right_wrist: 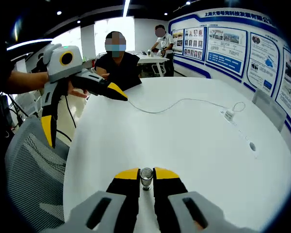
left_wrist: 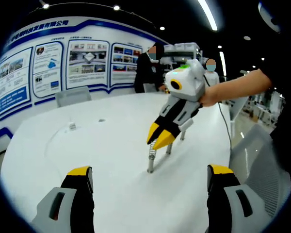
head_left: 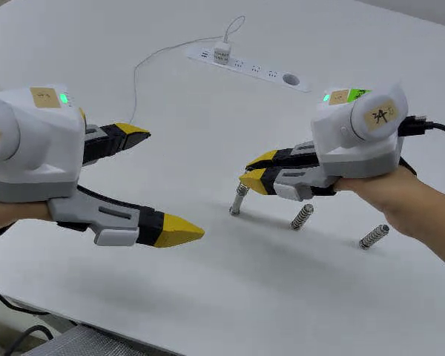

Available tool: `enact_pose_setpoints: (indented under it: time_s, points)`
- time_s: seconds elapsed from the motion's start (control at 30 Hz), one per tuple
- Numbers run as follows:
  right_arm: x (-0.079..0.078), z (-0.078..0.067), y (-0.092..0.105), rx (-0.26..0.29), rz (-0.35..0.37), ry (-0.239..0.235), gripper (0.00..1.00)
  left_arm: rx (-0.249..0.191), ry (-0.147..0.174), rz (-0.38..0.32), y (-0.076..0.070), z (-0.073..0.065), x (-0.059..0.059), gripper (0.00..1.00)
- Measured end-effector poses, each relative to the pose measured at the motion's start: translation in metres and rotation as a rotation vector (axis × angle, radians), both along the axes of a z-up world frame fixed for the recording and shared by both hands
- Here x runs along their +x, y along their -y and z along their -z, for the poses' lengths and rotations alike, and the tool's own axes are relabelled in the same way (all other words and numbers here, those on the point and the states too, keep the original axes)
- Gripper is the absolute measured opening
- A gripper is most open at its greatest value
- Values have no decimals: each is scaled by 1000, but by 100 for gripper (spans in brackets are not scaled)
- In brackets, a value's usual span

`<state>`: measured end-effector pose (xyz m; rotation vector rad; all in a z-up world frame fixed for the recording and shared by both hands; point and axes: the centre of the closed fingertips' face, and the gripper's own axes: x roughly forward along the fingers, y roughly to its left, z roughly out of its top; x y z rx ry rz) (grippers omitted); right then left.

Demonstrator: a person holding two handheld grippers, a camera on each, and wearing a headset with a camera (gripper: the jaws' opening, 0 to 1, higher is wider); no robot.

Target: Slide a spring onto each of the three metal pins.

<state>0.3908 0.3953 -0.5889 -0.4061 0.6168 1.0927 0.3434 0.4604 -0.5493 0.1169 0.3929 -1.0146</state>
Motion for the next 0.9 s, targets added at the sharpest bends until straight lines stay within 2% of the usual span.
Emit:
enact_pose_setpoints:
  time_s: [0.2,0.3,0.47,0.83,0.9]
  points:
    - [0,13,-3,-41,-22,14,11,0,-8,3,0,2,0,99]
    - [0,22,-2,-64,-17,5,11,10,-12,9,0,4,-2,99]
    - [1,34,1,-100,-27,29,11,7,-17,9,-1,3,-1,98]
    - [5,50,3,-122,-11,16,11,-1,-20,21,3,1,-1,98]
    - [6,48,2,-109,-1,15,11,0,-21,24,3,1,-1,98]
